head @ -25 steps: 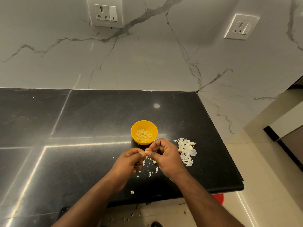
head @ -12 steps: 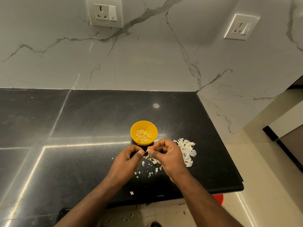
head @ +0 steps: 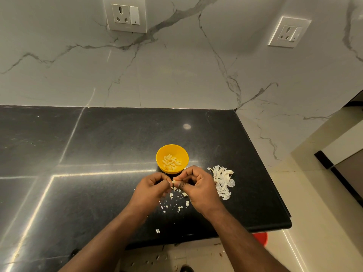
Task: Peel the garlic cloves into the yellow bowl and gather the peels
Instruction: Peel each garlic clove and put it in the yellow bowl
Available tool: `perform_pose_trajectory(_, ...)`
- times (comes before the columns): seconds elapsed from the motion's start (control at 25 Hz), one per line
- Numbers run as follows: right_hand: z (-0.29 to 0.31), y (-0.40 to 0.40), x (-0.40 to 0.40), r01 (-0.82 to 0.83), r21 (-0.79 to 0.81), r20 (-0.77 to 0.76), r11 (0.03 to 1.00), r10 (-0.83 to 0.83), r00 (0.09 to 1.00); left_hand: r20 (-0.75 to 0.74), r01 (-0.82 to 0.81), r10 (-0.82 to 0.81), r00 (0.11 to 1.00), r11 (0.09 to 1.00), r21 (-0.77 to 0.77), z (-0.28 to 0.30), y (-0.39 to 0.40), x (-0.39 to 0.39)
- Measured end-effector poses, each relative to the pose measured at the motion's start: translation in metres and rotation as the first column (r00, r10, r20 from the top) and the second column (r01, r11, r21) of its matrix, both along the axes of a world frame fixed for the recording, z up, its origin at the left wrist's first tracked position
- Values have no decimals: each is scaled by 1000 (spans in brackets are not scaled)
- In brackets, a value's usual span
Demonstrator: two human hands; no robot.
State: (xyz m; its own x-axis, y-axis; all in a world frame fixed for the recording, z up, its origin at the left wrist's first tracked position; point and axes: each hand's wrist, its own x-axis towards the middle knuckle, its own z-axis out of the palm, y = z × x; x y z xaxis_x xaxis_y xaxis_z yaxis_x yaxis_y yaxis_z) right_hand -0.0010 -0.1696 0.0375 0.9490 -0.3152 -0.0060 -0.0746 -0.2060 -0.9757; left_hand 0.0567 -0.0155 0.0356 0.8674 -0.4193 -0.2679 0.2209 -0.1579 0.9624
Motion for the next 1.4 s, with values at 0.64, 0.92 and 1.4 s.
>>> perform_pose_trajectory(0.64, -3, 0, 0, 60, 155, -105, 986, -44, 993, 486, -93, -53, 873, 958, 270, -3, -1, -14)
perform_pose_trajectory(0.92, -3, -3, -2, 75, 333, -74, 940, -53, 996, 489, -123, -21, 872, 958, 260, -5, 0, -13)
perform_pose_trajectory(1.4, -3, -3, -2, 81, 152, -65, 985, -72, 995, 277, 28, -181, 944, 879, 476, -9, 9, -8)
